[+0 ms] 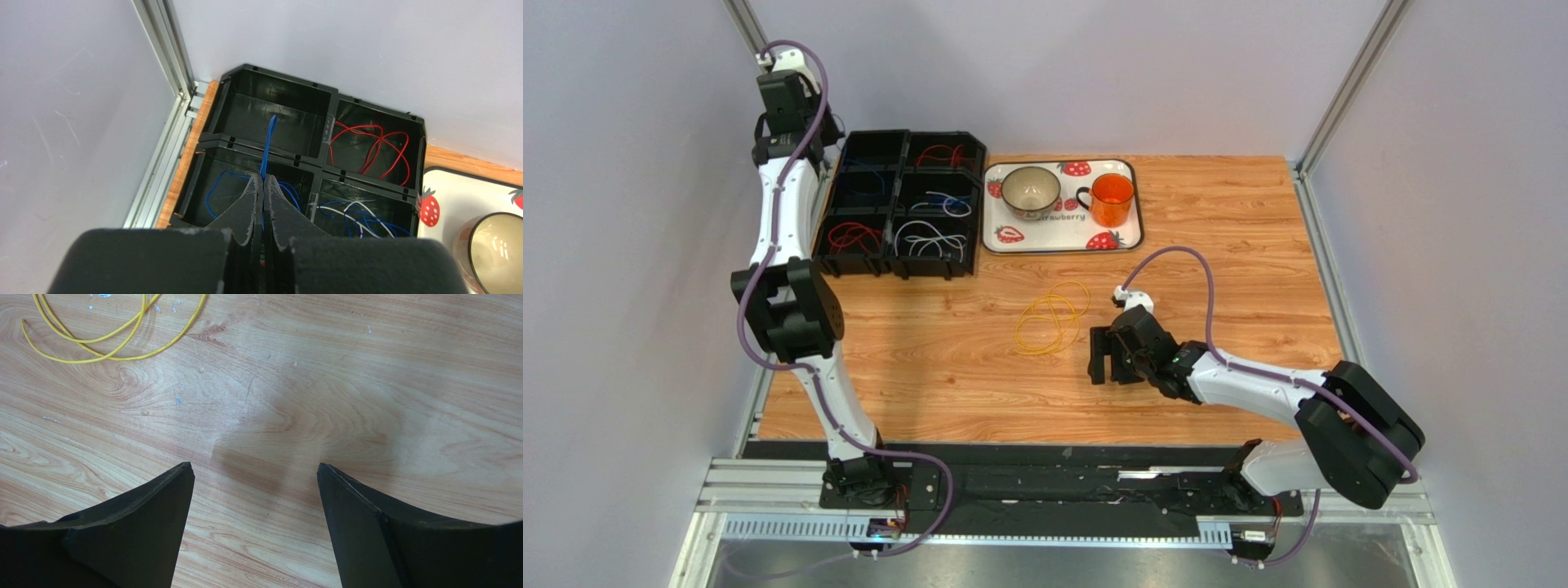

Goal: Untangle the cables

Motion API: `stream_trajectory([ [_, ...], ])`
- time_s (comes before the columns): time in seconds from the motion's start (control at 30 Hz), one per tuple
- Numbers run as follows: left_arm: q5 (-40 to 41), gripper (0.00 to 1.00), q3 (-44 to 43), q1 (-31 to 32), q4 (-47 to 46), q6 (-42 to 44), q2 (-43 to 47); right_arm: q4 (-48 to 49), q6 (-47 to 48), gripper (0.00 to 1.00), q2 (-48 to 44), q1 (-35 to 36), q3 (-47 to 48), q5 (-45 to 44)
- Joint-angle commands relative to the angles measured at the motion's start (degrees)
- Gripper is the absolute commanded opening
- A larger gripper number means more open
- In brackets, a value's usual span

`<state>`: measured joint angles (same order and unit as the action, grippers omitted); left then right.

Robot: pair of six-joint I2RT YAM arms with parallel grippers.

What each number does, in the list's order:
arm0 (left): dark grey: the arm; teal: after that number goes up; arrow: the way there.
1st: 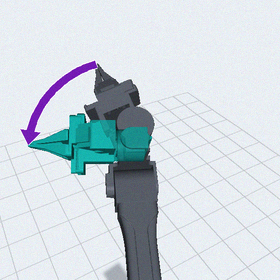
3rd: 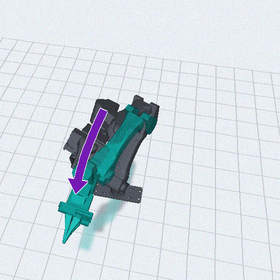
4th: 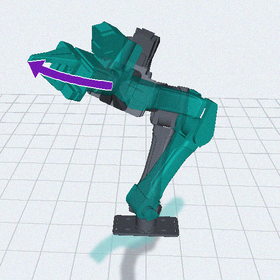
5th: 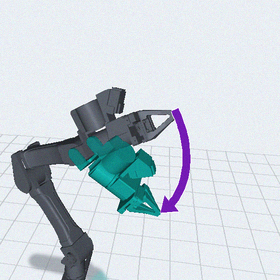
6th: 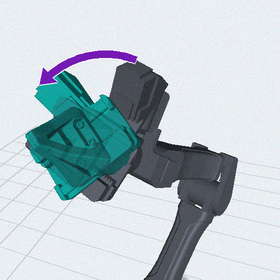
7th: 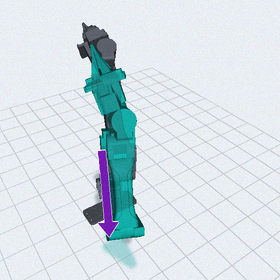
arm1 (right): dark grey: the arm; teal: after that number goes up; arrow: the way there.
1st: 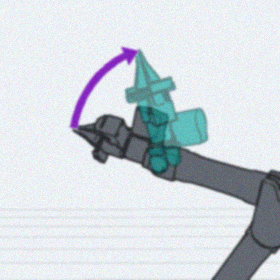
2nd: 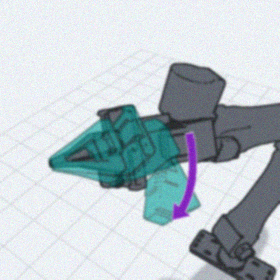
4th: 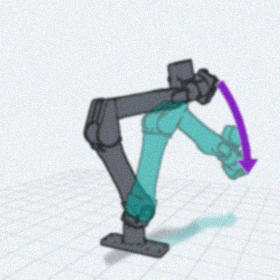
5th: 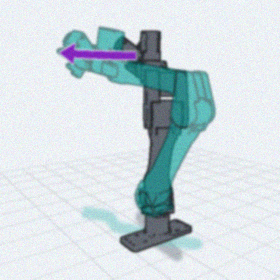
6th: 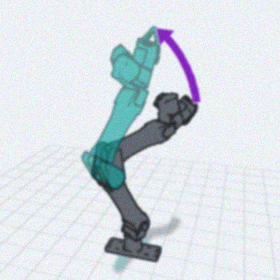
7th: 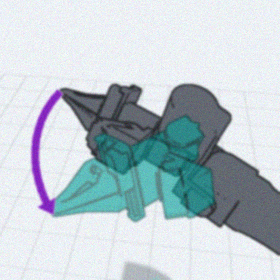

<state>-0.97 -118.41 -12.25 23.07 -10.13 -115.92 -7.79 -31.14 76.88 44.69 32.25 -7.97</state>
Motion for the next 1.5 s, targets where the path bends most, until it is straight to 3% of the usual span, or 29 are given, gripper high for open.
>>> stream_trajectory([
  [0.0, 0.71, 0.13, -0.07, -0.41, -3.12, -1.11, -0.1, 0.41, 0.46, 0.81, 1.08, -0.3, 1.06, 0.85],
  [0.03, 0.88, 0.47, -0.15, -0.41, -2.86, -1.99, -0.1, 0.41, 0.37, 0.81, 1.08, -0.3, 0.97, 0.85],
  [0.13, 0.8, 0.89, 1.07, -0.41, -2.68, -3.22, 0.87, 0.41, 0.46, 0.81, 1.17, -0.3, 1.06, 0.94],
  [0.4, -1.66, 0.9, 5.82, 0.56, -4.36, -4.37, 7.89, 0.58, 0.55, 0.8, 1.43, -0.39, 1.15, 1.02],
  [0.6, -0.69, 0.87, 7.13, 7.5, 0.56, -4.45, 12.29, 0.76, 0.37, 0.8, 1.17, -0.39, 0.97, 0.85],
  [0.97, 3.08, 0.82, 31.56, 28.67, 0.13, -6.04, 26.61, 0.58, -3.49, 0.81, -2.34, -2.75, -2.09, -2.05],
  [1.2, 2.47, 0.77, 50.34, 39.74, -2.58, -13.06, 33.38, 1.29, -6.39, 0.81, -5.6, -6.01, -5.09, -1.53],
  [1.47, 3.86, 0.75, 60.49, 50.3, -8.65, -19.57, 32.52, 1.2, -6.92, 0.8, -6.31, -7.07, -5.62, -1.35],
])
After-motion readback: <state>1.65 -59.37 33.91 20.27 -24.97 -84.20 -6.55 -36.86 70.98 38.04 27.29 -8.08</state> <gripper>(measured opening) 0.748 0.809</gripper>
